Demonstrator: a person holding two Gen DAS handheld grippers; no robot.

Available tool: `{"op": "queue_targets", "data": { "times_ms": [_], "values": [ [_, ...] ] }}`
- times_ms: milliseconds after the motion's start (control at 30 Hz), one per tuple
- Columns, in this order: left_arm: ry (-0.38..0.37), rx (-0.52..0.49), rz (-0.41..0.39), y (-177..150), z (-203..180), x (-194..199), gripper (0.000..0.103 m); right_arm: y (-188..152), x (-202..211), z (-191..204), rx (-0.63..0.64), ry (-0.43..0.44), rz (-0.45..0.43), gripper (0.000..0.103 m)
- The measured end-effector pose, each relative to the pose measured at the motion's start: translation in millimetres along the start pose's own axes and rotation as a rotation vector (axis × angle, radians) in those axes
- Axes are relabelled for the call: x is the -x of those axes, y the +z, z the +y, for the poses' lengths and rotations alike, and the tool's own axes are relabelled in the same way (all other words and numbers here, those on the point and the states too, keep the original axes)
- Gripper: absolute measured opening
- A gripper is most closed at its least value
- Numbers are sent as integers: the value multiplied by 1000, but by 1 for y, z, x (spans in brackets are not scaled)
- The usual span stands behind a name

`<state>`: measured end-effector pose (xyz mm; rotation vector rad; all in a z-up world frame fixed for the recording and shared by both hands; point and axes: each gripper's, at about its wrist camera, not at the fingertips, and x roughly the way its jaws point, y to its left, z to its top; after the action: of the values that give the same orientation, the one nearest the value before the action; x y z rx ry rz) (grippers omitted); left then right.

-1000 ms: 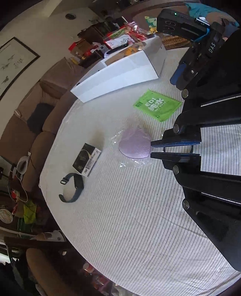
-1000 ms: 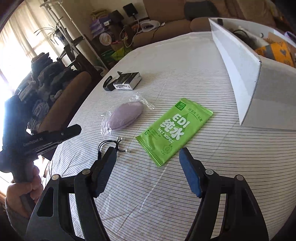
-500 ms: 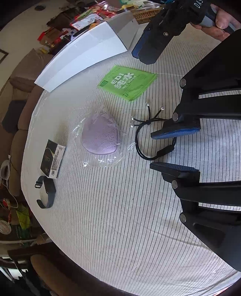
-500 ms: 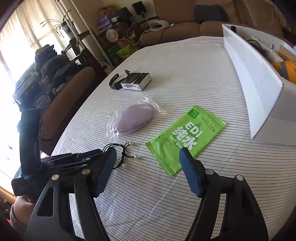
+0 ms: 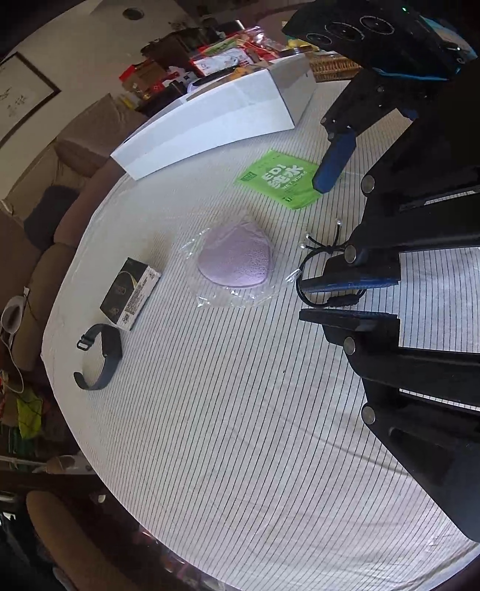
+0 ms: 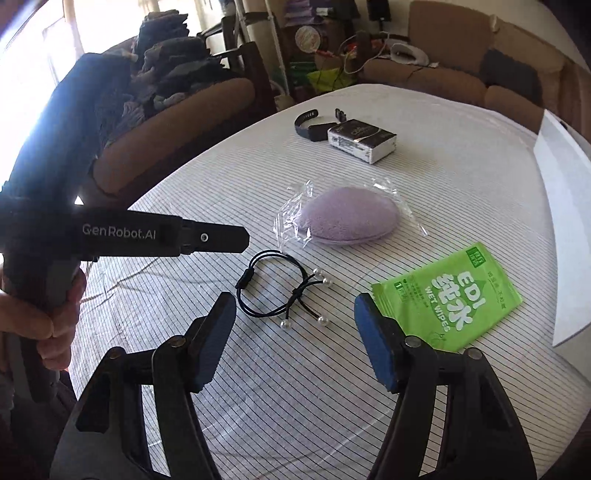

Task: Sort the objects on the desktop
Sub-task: 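Lift the black cable off the table with the left gripper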

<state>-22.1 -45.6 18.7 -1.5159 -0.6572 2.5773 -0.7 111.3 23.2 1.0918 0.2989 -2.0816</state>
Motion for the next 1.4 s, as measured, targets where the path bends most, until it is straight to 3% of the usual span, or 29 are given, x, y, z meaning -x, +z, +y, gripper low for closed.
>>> {"op": "queue_targets", "data": {
  "times_ms": [67, 233, 267, 300, 433, 600, 733, 900, 1000, 1067, 1100, 1167, 1267, 1400],
  "values": [
    [7, 4, 3, 0, 2, 0, 6, -4, -12, 7, 41, -29, 37, 41],
    [-6, 5, 13, 0, 0, -2, 7, -13, -16, 15, 93, -85, 37, 30],
    [-8, 3, 15, 0, -1, -3, 7, -13, -15, 14, 86, -81, 37, 12],
    [-10, -1, 18, 0, -3, -3, 8, -13, -14, 11, 77, -76, 39, 8],
    [-24, -4, 23, 0, -6, -4, 17, -12, -9, 6, 59, -77, 41, 7],
    [-58, 12, 12, 3, -5, 0, 30, 1, 19, -8, -45, -3, -22, 7],
    [-155, 9, -16, 6, -9, 9, 38, 24, 52, -22, -95, 32, -82, 7],
    [-242, -173, -98, 4, -48, 31, 53, 52, 89, -38, -110, 32, -124, 7],
    [-182, -318, -198, -2, -77, 49, 62, 61, 106, -41, -116, 47, -125, 7],
    [-123, -419, -267, -7, -95, 60, 62, 65, 114, -40, -116, 46, -119, 7],
    [-129, -446, -284, -9, -100, 65, 62, 67, 119, -39, -109, 38, -119, 7],
    [-202, -460, -296, -10, -106, 74, 67, 71, 126, -37, -97, 27, -127, 7],
    [-288, -479, -307, -11, -111, 83, 68, 76, 135, -35, -89, 19, -129, 7],
    [-284, -464, -303, -9, -107, 81, 68, 77, 144, -29, -73, 48, -134, 7]
  ]
}}
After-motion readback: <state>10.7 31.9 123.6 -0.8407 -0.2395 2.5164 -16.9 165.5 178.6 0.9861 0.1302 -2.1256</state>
